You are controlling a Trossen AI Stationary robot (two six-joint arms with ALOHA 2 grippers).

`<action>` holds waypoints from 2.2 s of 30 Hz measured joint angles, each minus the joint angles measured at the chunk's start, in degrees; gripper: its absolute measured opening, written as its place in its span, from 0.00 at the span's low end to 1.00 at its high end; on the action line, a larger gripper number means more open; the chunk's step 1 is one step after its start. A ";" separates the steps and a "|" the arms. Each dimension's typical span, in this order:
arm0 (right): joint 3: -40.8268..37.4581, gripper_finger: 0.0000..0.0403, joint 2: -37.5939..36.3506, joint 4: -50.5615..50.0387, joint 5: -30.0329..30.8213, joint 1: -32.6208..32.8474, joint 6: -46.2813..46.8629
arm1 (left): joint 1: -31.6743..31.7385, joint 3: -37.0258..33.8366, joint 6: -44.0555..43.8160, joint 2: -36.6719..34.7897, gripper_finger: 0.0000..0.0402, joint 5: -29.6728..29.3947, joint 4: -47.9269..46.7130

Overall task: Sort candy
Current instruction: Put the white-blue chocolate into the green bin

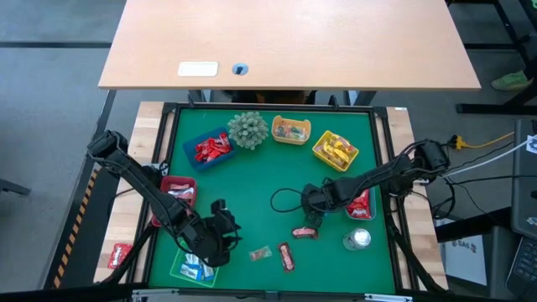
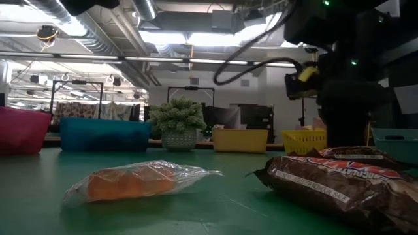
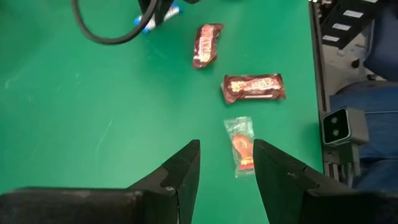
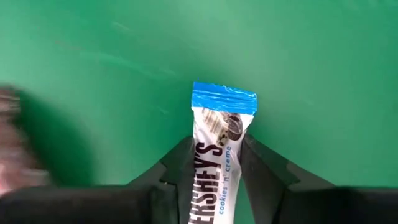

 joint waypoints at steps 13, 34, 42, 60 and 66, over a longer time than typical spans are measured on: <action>8.54 0.28 -0.09 4.48 -6.57 0.00 -10.46 | 0.00 -0.02 7.35 0.00 0.34 -0.09 4.55; 29.23 0.28 -0.22 4.20 -27.76 0.00 -17.82 | 2.49 -0.02 56.09 0.00 0.34 -7.02 25.79; 32.59 0.28 -0.24 4.35 -27.61 -1.24 -17.68 | 4.61 -0.02 66.12 0.00 0.34 -1.89 30.13; 32.65 0.28 -0.25 11.71 -27.74 -3.15 -17.62 | 9.87 -0.02 67.24 0.00 0.34 5.29 30.45; 32.64 0.28 -0.28 11.72 -27.74 -3.13 -17.62 | 10.34 -0.02 67.24 0.02 0.34 5.44 30.45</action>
